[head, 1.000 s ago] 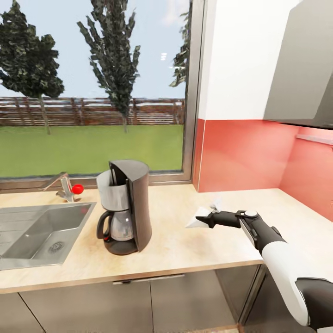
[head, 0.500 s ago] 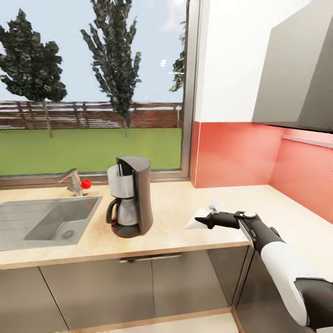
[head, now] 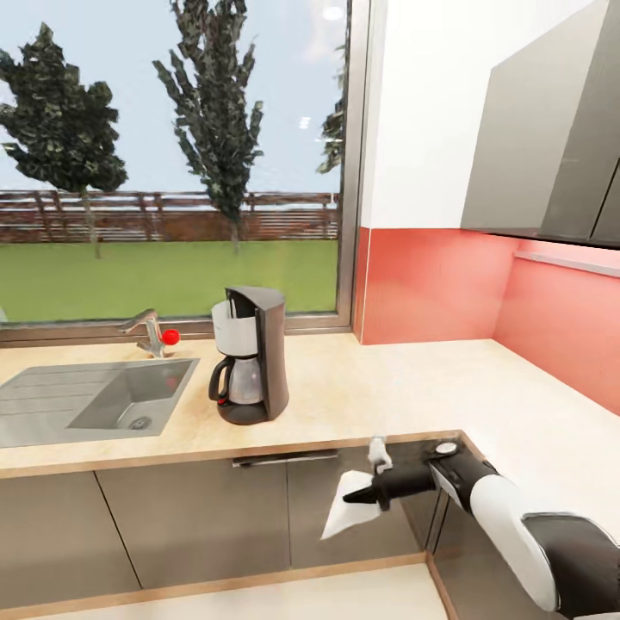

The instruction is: Set up a coffee station on the kitchen countertop: keep the coffee maker on the countertop, move the bottle of coffee from the kitchen shelf to the counter next to the coffee maker, place a paper coffee filter on top of the coffee maker, put the saucer next to the coffee maker with the coffee cup on the saucer, and place the electric kettle next to the coffee maker.

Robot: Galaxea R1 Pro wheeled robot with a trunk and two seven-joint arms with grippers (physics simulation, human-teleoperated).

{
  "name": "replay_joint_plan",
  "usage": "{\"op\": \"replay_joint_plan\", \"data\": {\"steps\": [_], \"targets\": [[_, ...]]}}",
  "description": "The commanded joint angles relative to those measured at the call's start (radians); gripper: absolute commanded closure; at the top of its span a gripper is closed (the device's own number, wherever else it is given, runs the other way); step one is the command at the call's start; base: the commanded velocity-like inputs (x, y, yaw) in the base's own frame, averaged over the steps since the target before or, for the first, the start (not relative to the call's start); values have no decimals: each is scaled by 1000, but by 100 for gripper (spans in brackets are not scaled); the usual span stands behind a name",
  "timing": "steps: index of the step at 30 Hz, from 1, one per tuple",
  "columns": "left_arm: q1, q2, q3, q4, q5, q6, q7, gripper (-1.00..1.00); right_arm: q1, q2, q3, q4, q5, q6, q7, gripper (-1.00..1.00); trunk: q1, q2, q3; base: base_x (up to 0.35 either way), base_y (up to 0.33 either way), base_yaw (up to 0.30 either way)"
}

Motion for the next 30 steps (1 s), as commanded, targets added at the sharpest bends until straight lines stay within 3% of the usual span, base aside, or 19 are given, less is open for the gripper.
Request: {"op": "replay_joint_plan", "data": {"steps": [1, 4, 6, 7, 8, 9, 12, 16, 21, 23, 27, 30], "targets": [[0, 0, 8, 1, -11, -2, 3, -100, 4, 5, 1, 22, 13, -23, 1, 100, 0, 0, 0, -2, 1, 0], [0, 0, 7, 1, -11, -3, 1, -100, 76, 18, 3, 50, 42, -51, -25, 100, 0, 0, 0, 0, 0, 0], [0, -1, 7, 0, -11, -3, 1, -100, 120, 20, 4, 55, 46, -55, -110, 100, 0, 0, 0, 0, 0, 0], [0, -2, 7, -1, -11, -3, 1, -100, 151, 20, 4, 55, 48, -56, -179, 100, 0, 0, 0, 0, 0, 0], [0, -4, 6, -3, -13, -3, 2, -100, 225, 22, 4, 56, 49, -55, -442, 100, 0, 0, 0, 0, 0, 0], [0, -4, 6, -9, -13, -3, 1, -100, 248, 22, 4, 56, 49, -55, -558, 100, 0, 0, 0, 0, 0, 0], [0, -5, 6, -31, -14, -2, 1, -100, 306, 29, 4, 56, 47, -54, -804, 100, 0, 0, 0, 0, 0, 0], [0, -5, 6, -42, -14, -3, 2, -100, 368, 45, 3, 56, 44, -54, -1003, 100, 0, 0, 0, 0, 0, 0], [0, -5, 6, -46, -13, -4, 3, -100, 405, 88, 2, 56, 42, -53, -1186, 100, 0, 0, 0, 0, 0, 0], [0, -4, 8, -47, -12, -10, 4, -100, 430, 108, 2, 57, 42, -53, -1213, 100, 0, 0, 0, 0, 0, -20], [0, -3, 9, -51, -9, -67, 0, -100, 450, 113, 1, 56, 41, -54, -1218, 100, 0, 0, 0, 40, 47, -15], [0, -2, 10, -52, -7, -73, 0, -100, 451, 114, 1, 56, 40, -54, -1218, 100, 0, 0, 0, 160, 244, -1]]}}
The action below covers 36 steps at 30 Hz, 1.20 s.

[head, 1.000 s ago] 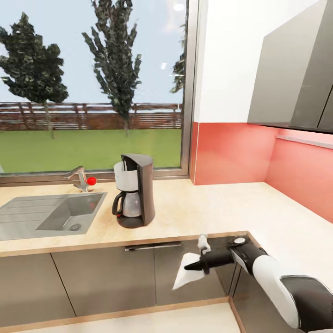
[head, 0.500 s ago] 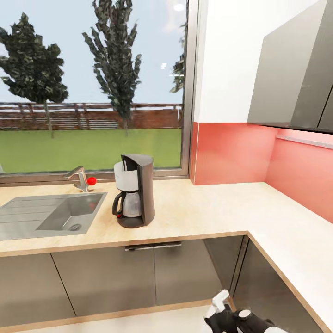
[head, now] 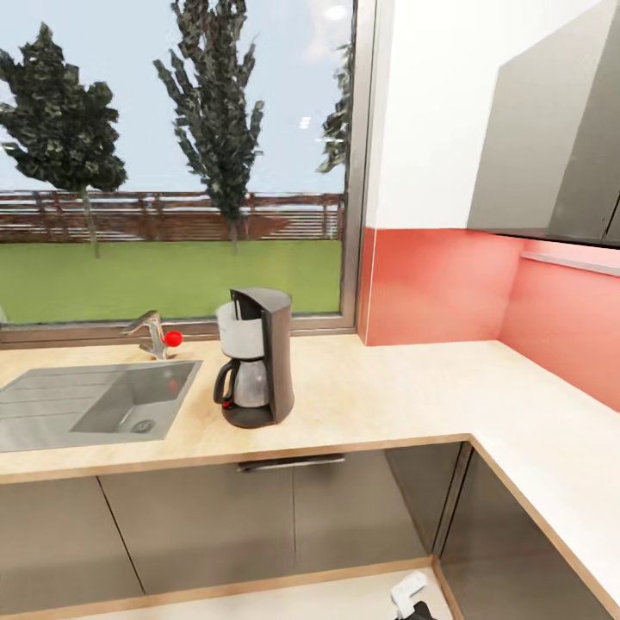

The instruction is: Set up a coffee station on the kitchen countertop: keep the coffee maker on the countertop, move the bottle of coffee from the kitchen shelf to the counter next to the coffee maker, place a paper coffee filter on top of the coffee maker, put the saucer next to the coffee maker with the coffee cup on the saucer, and place the electric kettle next to the coffee maker.

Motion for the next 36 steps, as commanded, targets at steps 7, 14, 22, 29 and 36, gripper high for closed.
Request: {"op": "replay_joint_plan", "data": {"steps": [7, 14, 22, 29, 36], "targets": [[1, 4, 9, -1, -9, -3, 0, -100, 8, -1, 6, 2, 2, -1, 1, 100, 1, 0, 0, 137, 283, 0], [1, 6, 7, -1, -13, -2, 0, -100, 18, -1, 6, 1, 4, -1, 1, 100, 1, 0, 0, 17, 304, 0], [1, 11, 14, -1, -8, 0, -1, -100, 18, -1, 5, 0, 2, -1, 0, 100, 1, 0, 0, 1, 308, 0], [1, 8, 15, -1, -7, -1, 0, -100, 18, -1, 4, 0, 1, -1, 0, 100, 1, 0, 2, -10, 308, -152], [2, 9, 15, -1, -7, -2, 0, -100, 18, -1, 4, 0, 1, -1, 0, 100, 1, 0, 5, -139, 296, -250]]}}
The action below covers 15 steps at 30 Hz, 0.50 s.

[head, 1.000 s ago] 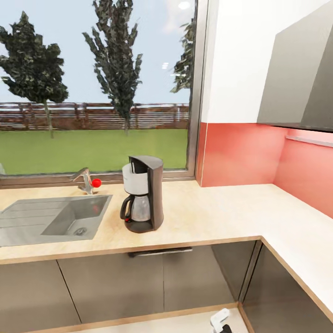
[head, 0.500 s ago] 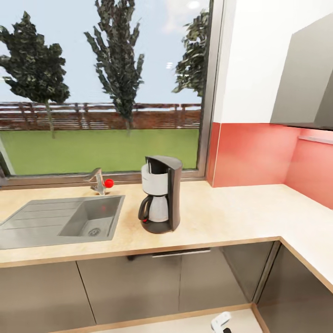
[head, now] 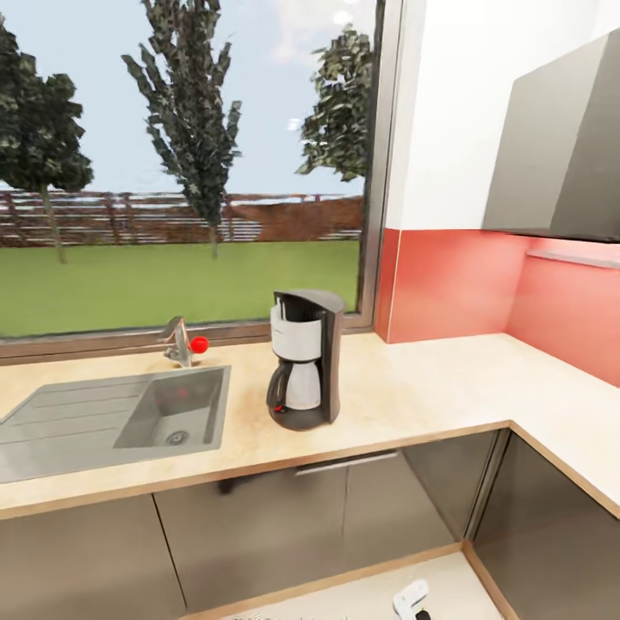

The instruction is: Set up a coffee station on the kitchen countertop: keep the coffee maker on the countertop, move the bottle of coffee from the kitchen shelf to the counter next to the coffee maker, place a paper coffee filter on top of the coffee maker, put the saucer next to the coffee maker with the coffee cup on the saucer, and place the electric kettle next to the coffee maker.

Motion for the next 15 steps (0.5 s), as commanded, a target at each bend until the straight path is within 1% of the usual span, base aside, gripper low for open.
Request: {"op": "replay_joint_plan", "data": {"steps": [1, 3, 5, 7, 15], "targets": [[1, 0, 8, -1, -10, -2, 2, -100, 0, 0, 5, 1, 1, -3, 0, 100, 0, -1, 0, -194, 280, -252], [1, 0, 8, -1, -10, -2, 2, -100, 0, 0, 5, 1, 1, -3, 0, 100, 0, -1, 1, -201, 276, -243], [1, -1, 8, -1, -10, -1, 2, -100, 0, 0, 5, 1, 1, -3, 0, 100, 0, -1, 1, -165, 284, -124], [0, -4, 8, -1, -11, -1, 2, -100, 0, 0, 6, 2, 1, -3, 0, 100, 0, -1, 1, -21, 323, -12], [0, -5, 8, -1, -11, -1, 2, -100, 0, 0, 6, 1, 1, -3, 0, 100, 0, -1, 1, -2, 331, -1]]}}
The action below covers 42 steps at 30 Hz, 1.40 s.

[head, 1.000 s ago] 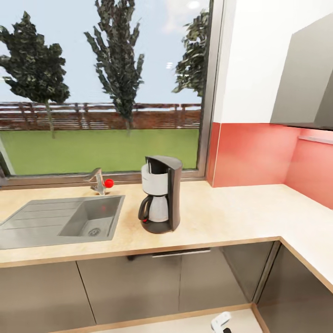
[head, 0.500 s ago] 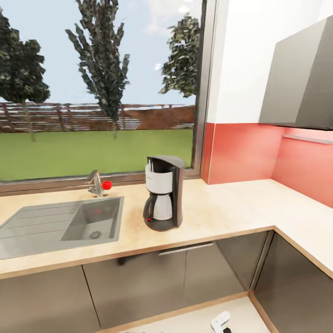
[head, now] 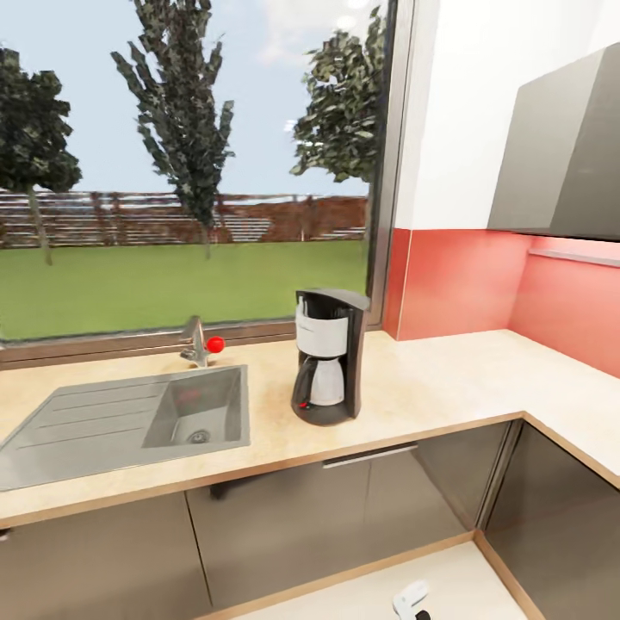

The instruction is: Set up a coffee station on the kitchen countertop: keep the coffee maker on the countertop, move the bottle of coffee from the kitchen shelf to the counter next to the coffee maker, place a paper coffee filter on top of the coffee maker, put the saucer next to the coffee maker with the coffee cup on the saucer, and place the electric kettle next to the coffee maker.

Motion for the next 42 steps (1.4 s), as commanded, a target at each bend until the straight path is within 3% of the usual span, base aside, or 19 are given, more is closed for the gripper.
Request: {"op": "replay_joint_plan", "data": {"steps": [1, 11, 17, 27, 32, 36, 42], "targets": [[1, 0, 8, -1, -10, -2, 2, -100, 0, 0, 5, 1, 1, -3, 0, 100, 0, -1, 0, 0, 332, 0], [2, 1, 8, -1, -12, -2, 4, -100, 0, 0, 5, 1, 1, -3, 0, 100, 0, -1, 0, -13, 331, -89], [3, 7, 9, 0, -12, -2, 6, -100, 0, 0, 5, 1, 1, -3, -1, 100, 0, -1, 0, -161, 292, -251], [5, 6, 9, 1, -13, 1, 11, -100, 0, 2, 5, 1, 0, -3, -2, 100, 0, -1, 0, -184, 283, -27], [11, 10, 0, 7, -19, 0, 11, -100, 0, -13, 4, 2, 3, -4, -3, 100, 0, -1, 0, -41, 80, 0], [11, 11, 2, 6, -19, 0, 11, -100, 0, -5, 3, 0, 0, -3, -3, 100, 0, -1, 0, 0, 0, 0], [10, 12, -4, 5, -22, 4, 10, -100, 0, -3, 2, -1, -45, -3, -3, 100, 0, -1, 0, 0, 0, 0]]}}
